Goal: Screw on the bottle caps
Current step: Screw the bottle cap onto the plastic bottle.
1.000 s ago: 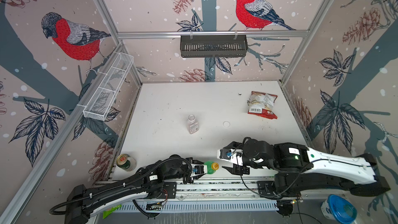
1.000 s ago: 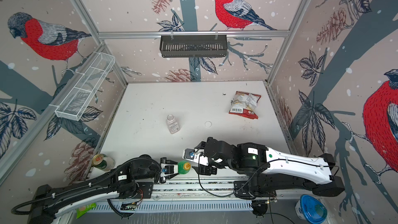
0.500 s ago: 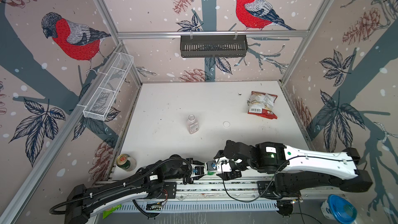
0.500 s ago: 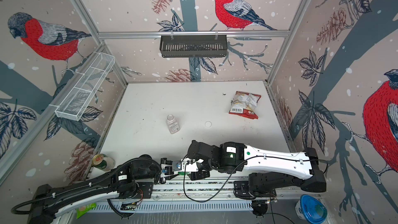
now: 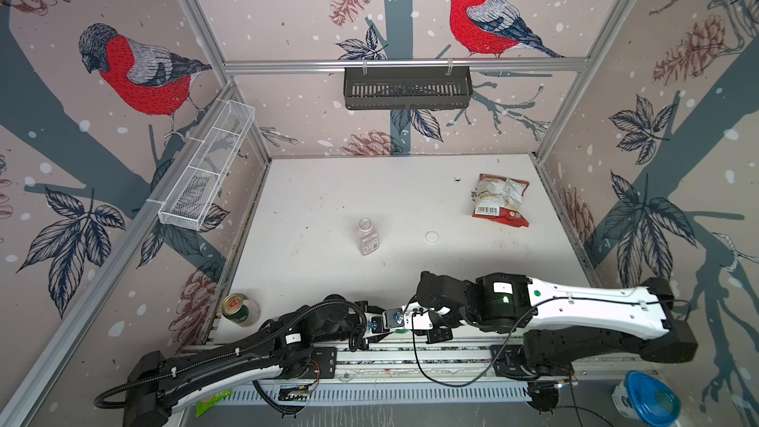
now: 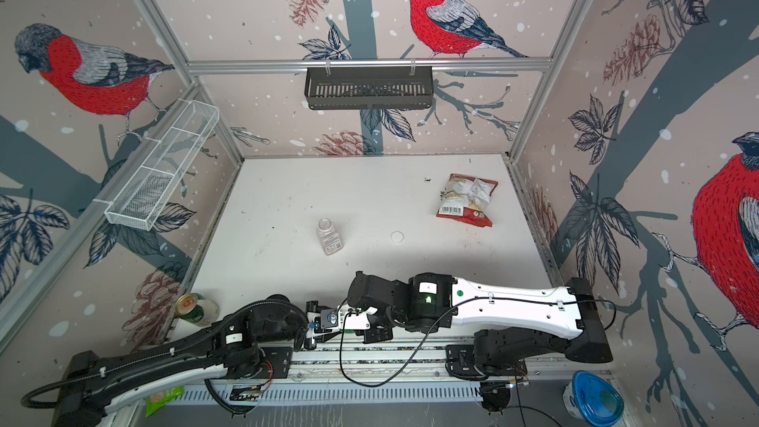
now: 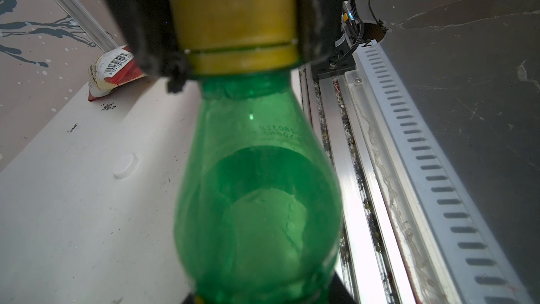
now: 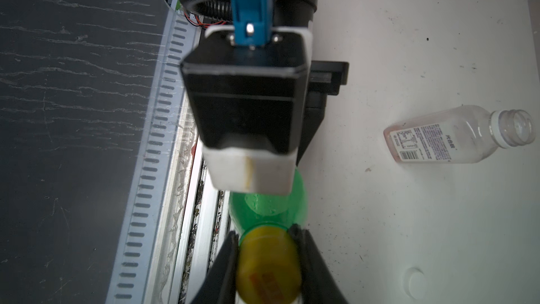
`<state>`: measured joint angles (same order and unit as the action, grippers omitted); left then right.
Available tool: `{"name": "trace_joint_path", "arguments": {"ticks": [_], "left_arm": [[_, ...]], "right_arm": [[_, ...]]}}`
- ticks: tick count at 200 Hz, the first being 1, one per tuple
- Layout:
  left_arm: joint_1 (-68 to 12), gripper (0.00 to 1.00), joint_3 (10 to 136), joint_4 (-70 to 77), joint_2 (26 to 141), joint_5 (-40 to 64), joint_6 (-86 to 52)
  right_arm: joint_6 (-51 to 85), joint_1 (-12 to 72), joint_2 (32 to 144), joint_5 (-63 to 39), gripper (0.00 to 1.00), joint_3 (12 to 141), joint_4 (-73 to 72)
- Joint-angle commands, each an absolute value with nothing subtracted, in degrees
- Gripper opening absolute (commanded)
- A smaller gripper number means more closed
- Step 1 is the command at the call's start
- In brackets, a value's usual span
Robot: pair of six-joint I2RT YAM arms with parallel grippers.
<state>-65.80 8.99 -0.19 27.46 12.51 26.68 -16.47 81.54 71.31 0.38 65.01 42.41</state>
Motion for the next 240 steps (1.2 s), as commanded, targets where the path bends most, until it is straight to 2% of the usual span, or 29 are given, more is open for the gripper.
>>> {"name": "trace_joint_path", "arguments": {"ticks": [1,25,43,62,116,160,178,212,220,232,240], "left_arm": [[-65.8,0.03,9.3,1.9,27.4,13.1,27.0],[-65.8,0.03,9.3,1.9,27.2,13.0,27.1],[-65.8,0.03,9.3,2.0,27.3,12.8,27.1],[-65.8,0.03,9.3,2.1,27.3,12.9,27.1],[-65.8,0.03,9.4,2.1,27.2,12.8,27.1],[-65.8,0.03,9.3,2.2,27.2,12.6,27.2],[-65.8,0.03,9.4,2.3,27.1,12.4,27.2],[-65.9,0.03,9.3,2.5,26.9,12.1,27.2],[-65.8,0.04,9.3,2.5,26.8,12.0,27.2],[-65.9,0.04,9.3,2.5,26.7,11.9,27.2],[-65.9,0.04,9.3,2.5,26.6,11.9,27.2]], "right_arm": [[-13.5,81.5,71.5,4.1,0.29,64.8,40.1],[-11.5,81.5,71.5,4.7,0.44,63.9,40.3],[-10.8,81.5,70.8,4.0,0.46,63.6,40.1],[-10.7,81.5,70.2,4.2,0.4,63.4,39.6],[-9.6,81.5,70.4,3.9,0.4,63.1,41.5],[-9.0,81.3,71.1,3.7,0.31,62.8,41.5],[-8.7,81.4,71.5,3.3,0.23,62.9,41.7],[-8.3,81.1,71.5,4.1,0.21,63.1,41.6],[-8.0,80.9,71.5,4.1,0.23,63.0,41.5],[-7.1,80.4,71.4,4.2,0.39,63.0,41.5],[-6.6,80.1,71.2,4.1,0.44,63.0,41.6]]}}
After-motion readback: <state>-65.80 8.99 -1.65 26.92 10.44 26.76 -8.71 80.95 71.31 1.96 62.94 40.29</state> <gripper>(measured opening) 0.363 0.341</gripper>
